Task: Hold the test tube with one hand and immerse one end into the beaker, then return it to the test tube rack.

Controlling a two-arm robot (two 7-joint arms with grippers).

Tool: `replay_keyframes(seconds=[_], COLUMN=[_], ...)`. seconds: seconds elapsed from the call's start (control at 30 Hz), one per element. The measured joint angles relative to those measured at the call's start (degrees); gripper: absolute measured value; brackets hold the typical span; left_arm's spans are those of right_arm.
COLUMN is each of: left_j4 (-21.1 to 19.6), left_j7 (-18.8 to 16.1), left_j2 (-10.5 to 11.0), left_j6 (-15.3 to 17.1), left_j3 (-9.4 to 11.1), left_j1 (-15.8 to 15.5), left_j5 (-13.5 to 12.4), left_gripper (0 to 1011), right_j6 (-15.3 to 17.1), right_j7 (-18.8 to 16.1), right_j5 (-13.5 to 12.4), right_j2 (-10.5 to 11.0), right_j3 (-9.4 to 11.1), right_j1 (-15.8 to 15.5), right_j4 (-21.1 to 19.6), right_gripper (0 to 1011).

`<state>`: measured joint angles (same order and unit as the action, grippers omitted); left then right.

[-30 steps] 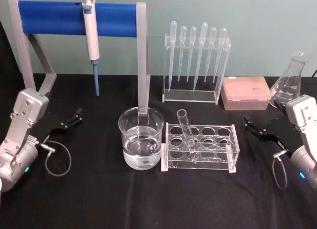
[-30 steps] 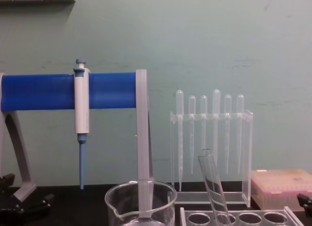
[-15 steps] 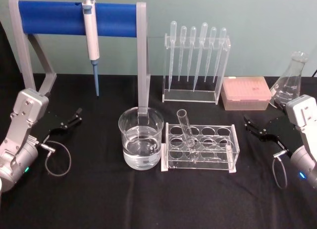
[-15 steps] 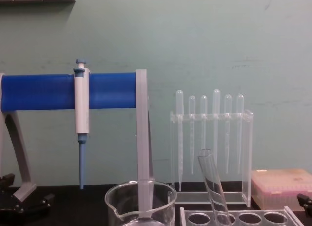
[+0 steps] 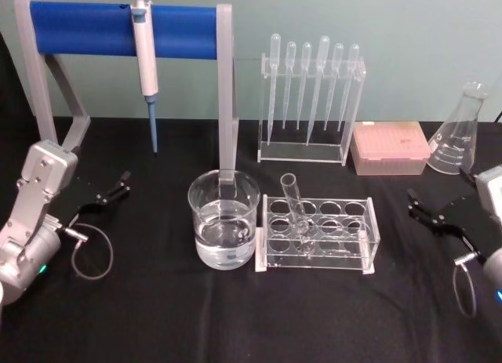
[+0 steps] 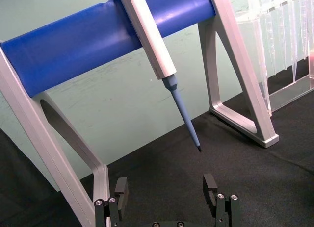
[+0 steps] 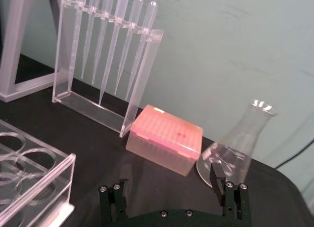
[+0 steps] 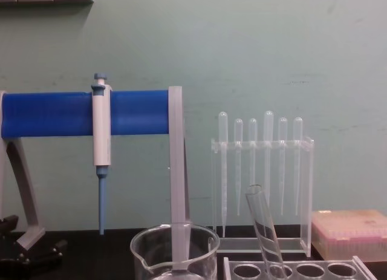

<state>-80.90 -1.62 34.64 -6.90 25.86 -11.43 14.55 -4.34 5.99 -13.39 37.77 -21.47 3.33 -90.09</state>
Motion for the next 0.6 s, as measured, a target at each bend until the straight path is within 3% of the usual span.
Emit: replay_keyframes(seconds=[0.03,0.1,0.17,0.27,0.43,0.5,0.6], left_j4=[0.0,0.0,0.0,0.0,0.0,0.0,0.0], left_j7=[0.0,0.0,0.0,0.0,0.0,0.0,0.0], left_j2=[0.0,0.0,0.0,0.0,0.0,0.0,0.0], left_j6=[0.0,0.0,0.0,0.0,0.0,0.0,0.0], left_j3=[0.0,0.0,0.0,0.0,0.0,0.0,0.0], left_j1=[0.0,0.0,0.0,0.0,0.0,0.0,0.0], left_j5=[0.0,0.0,0.0,0.0,0.0,0.0,0.0], left_gripper=[1000,1000,1000,1000,1000,1000,1000], right_j6=[0.3,0.4,0.5,-0.1,-2.4,-2.8,-3.2], right_j7=[0.6,0.7,0.3,-4.4,-12.5,-14.4,-18.0], right_j5=[0.1,0.1,-0.1,-0.6,-0.4,0.0,1.2], right_j2=[1.0,1.5,3.5,7.0,8.8,8.5,6.2], right_j3=[0.9,1.3,2.4,2.7,0.3,-0.7,-3.0], right_j1=[-2.1,-3.0,-5.9,-8.5,-7.1,-6.1,-3.0], right_j4=[-2.4,-3.6,-7.3,-11.8,-13.3,-13.3,-12.4], right_gripper=[1003,1003,1003,1002,1003,1003,1003])
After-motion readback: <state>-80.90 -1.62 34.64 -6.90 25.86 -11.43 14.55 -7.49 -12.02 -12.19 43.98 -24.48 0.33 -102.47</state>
